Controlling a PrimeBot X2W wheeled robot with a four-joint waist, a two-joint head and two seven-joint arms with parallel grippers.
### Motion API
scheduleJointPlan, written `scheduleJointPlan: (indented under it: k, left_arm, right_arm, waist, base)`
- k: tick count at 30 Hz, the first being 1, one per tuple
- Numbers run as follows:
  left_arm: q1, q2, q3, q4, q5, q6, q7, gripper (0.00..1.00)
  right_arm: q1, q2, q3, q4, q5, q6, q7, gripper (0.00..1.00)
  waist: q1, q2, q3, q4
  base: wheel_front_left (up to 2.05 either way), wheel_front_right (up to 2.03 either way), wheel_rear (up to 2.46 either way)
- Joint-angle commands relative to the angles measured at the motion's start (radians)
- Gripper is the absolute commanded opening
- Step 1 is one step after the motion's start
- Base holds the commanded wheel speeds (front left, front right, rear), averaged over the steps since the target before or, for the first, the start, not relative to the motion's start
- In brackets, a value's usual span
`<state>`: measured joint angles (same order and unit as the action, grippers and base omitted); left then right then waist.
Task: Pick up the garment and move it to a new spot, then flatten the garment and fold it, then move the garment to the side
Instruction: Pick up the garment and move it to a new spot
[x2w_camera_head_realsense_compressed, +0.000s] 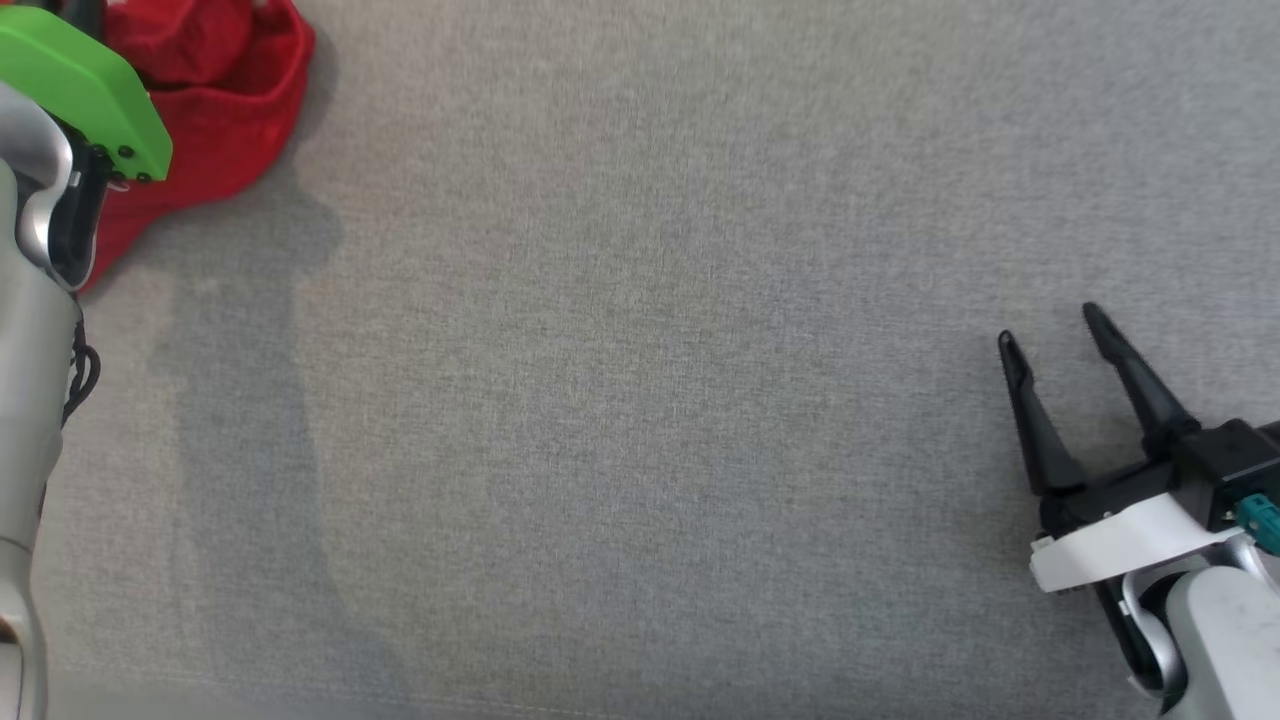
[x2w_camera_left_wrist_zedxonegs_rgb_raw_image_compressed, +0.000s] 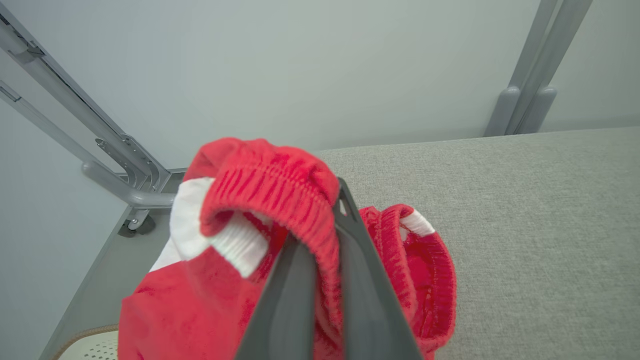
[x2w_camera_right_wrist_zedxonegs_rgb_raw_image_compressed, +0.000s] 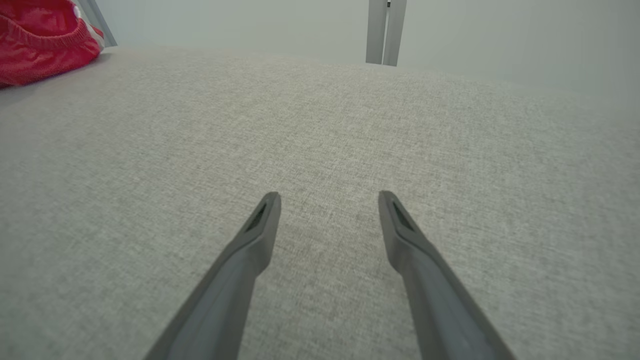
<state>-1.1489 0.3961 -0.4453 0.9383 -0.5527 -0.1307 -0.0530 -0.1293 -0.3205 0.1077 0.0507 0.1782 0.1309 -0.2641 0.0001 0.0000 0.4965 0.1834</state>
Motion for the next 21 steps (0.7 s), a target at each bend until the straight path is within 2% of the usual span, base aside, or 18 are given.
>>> scheduleJointPlan:
  k: [1,7,12,15,21]
  left_arm:
    - [0.023,0.019,-0.029,-0.028,-0.017,0.001,-0.014,0.00]
    - [0.058,0.092,-0.175,-0.190,-0.101,0.001,-0.003,0.00]
    - [0.070,0.131,-0.233,-0.313,-0.172,0.001,0.022,0.00]
    - [0.082,0.121,-0.231,-0.356,-0.203,0.002,0.041,0.00]
    - [0.090,0.048,-0.225,-0.470,-0.271,0.025,0.098,0.00]
  right_arm:
    - [0.011,0.014,0.003,0.012,0.001,0.000,0.000,1.00]
    - [0.073,0.085,0.006,0.047,0.007,0.000,0.000,1.00]
    - [0.131,0.131,-0.003,0.064,0.011,0.000,0.000,1.00]
    - [0.157,0.158,-0.011,0.065,0.018,0.000,0.000,1.00]
    - [0.176,0.185,-0.023,0.064,0.024,0.000,0.000,1.00]
  waist:
    - [-0.0001,0.0000,-0.140,-0.031]
    - [-0.0001,0.0000,-0.312,-0.090]
    - [-0.0001,0.0000,-0.428,-0.163]
    - [-0.0001,0.0000,-0.482,-0.216]
    - [-0.0001,0.0000,-0.527,-0.305]
  base:
    - [0.00,0.00,0.00]
    - [0.00,0.00,0.00]
    - [0.00,0.00,0.00]
    - [0.00,0.00,0.00]
    - [0.00,0.00,0.00]
